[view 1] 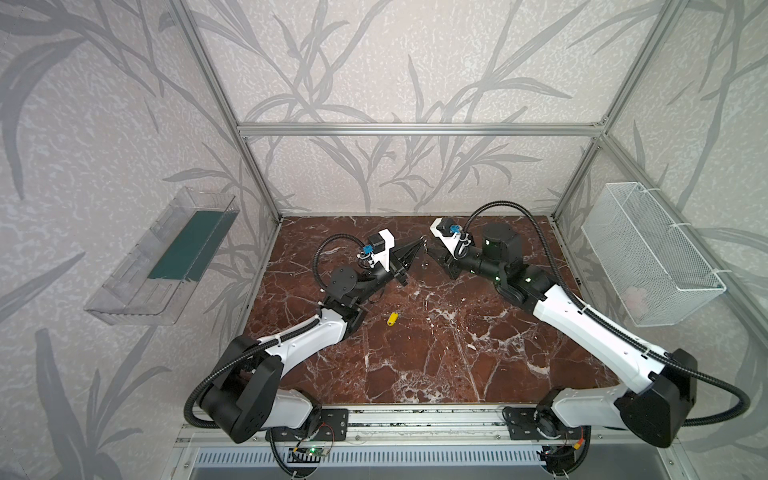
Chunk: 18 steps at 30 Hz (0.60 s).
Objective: Put the keys on the keyring
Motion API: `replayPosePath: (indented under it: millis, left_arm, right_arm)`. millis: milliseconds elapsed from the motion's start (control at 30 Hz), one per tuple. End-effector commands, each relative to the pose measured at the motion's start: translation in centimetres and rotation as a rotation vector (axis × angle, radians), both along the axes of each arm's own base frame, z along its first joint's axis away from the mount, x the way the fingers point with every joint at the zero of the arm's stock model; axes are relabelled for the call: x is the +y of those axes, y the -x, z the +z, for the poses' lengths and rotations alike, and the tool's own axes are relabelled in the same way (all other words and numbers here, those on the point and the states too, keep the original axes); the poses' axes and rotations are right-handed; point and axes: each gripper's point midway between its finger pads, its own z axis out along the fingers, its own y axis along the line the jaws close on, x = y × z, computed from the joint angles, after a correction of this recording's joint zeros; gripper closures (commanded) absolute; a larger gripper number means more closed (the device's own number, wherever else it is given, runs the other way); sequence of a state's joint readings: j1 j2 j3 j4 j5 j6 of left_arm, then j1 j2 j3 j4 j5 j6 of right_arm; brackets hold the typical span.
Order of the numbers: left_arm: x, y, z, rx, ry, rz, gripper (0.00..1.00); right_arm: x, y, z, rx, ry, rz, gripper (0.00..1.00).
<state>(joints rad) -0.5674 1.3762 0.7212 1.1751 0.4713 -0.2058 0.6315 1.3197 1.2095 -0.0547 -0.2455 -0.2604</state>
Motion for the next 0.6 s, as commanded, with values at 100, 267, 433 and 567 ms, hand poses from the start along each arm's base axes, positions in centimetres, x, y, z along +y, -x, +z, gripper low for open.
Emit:
replayPosePath:
  millis: [100, 267, 433, 567]
  left_arm:
    - [0.3, 1.6, 2.0, -0.067, 0.036, -0.04, 1.0]
    - [-0.4, 2.1, 1.8, -0.062, 0.011, -0.103, 1.0]
    - [-1.0, 2.7, 1.7, -0.062, -0.013, -0.165, 1.0]
    - [-1.1, 2.8, 1.7, -0.064, -0.018, -0.175, 1.0]
  right_arm:
    - [-2.0, 1.0, 2.6, -0.053, -0.042, -0.005, 0.64]
    - [-2.1, 2.0, 4.0, -0.043, -0.102, 0.08, 0.82]
    - [-1.4, 4.0, 4.8, 0.0, -0.167, 0.272, 0.85]
    - [-1.1, 4.6, 4.2, 0.036, -0.182, 0.351, 0.8]
